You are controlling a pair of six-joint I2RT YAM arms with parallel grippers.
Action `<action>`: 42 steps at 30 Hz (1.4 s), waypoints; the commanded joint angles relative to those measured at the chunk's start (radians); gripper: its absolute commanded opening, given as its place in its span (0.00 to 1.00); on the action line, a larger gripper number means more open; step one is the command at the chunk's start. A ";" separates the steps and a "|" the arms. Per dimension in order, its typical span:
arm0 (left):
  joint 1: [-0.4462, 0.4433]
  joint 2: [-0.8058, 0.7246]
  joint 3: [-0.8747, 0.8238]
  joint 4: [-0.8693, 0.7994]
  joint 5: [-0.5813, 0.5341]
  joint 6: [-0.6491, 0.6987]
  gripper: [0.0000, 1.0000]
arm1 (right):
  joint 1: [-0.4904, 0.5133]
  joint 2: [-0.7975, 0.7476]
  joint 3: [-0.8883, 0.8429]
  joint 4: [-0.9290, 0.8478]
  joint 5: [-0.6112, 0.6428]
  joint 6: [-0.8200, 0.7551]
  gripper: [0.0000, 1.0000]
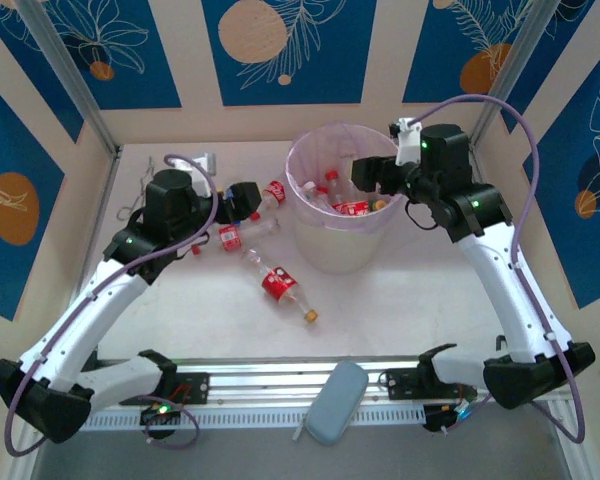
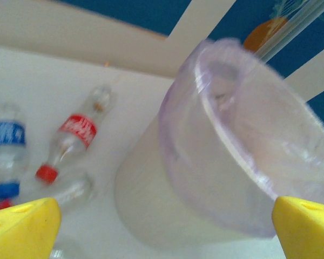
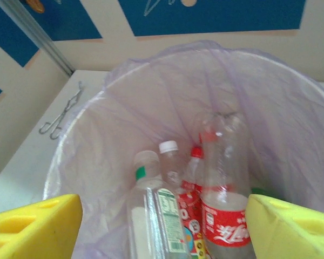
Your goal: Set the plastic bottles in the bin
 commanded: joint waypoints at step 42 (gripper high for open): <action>-0.290 0.403 -0.575 0.525 -0.021 -1.020 0.95 | -0.089 -0.149 -0.204 -0.025 0.021 0.040 0.81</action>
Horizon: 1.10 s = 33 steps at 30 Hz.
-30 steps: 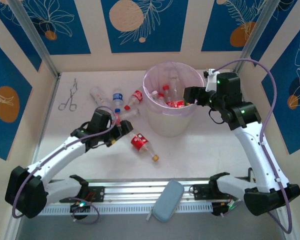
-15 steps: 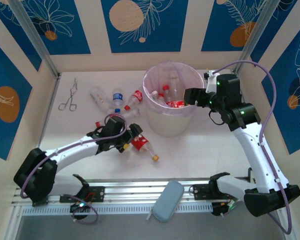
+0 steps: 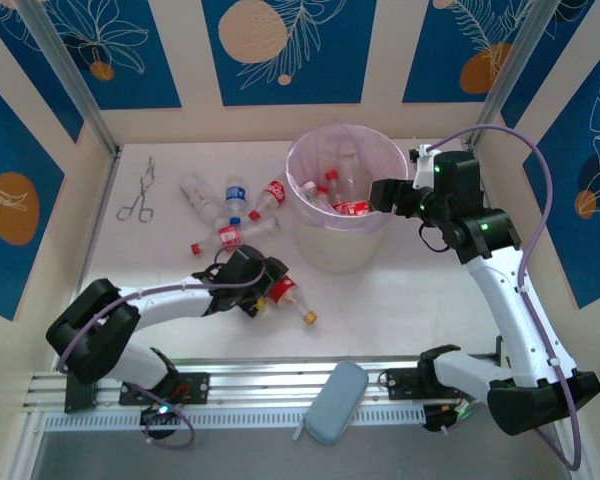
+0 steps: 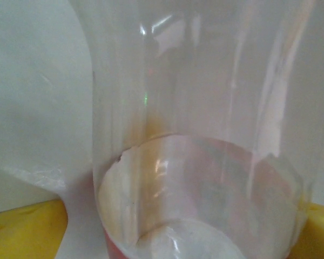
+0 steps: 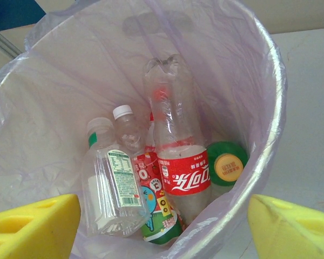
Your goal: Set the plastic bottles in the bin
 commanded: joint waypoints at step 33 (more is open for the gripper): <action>0.240 -0.242 0.219 0.003 0.305 0.922 0.49 | 0.321 -0.047 0.080 0.031 -0.135 0.021 0.81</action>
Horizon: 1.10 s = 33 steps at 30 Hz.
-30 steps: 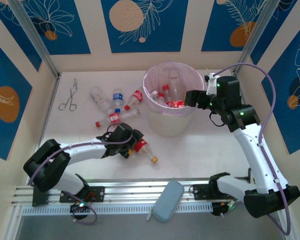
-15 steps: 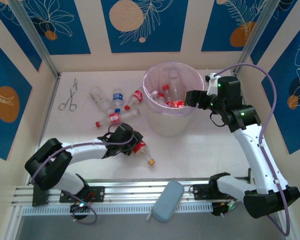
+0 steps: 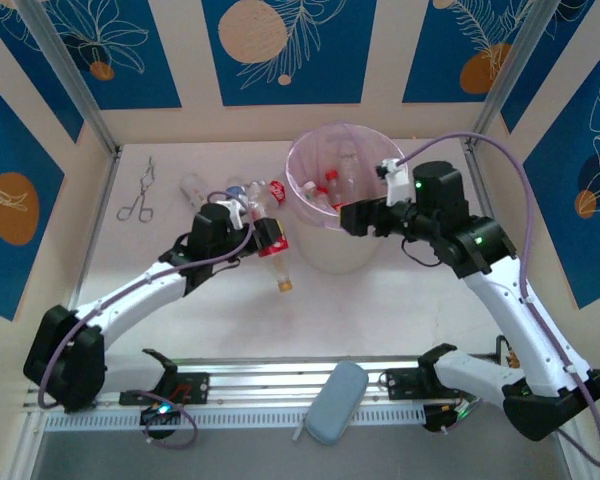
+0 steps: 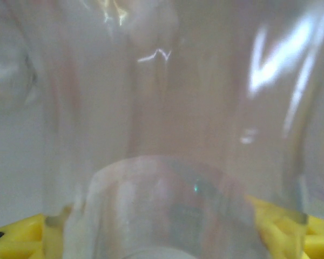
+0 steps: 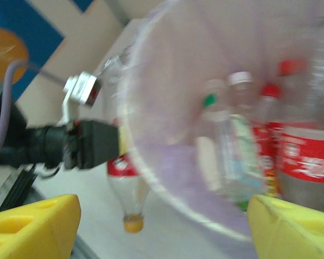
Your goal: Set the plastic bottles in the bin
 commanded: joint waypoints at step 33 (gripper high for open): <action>0.067 -0.193 0.092 0.001 0.333 0.395 0.24 | 0.190 0.588 0.448 0.107 -0.161 -0.046 0.88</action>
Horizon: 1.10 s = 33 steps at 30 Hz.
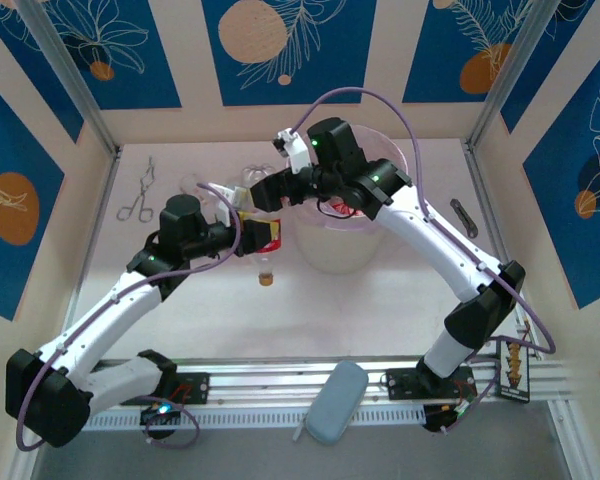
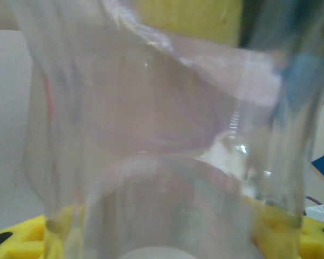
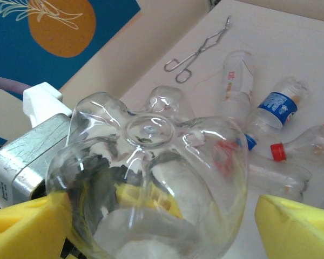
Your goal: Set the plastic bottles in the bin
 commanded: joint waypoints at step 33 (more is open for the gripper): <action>0.024 0.026 0.000 0.302 0.209 -0.141 0.76 | -0.090 0.055 -0.043 0.130 -0.236 0.021 0.63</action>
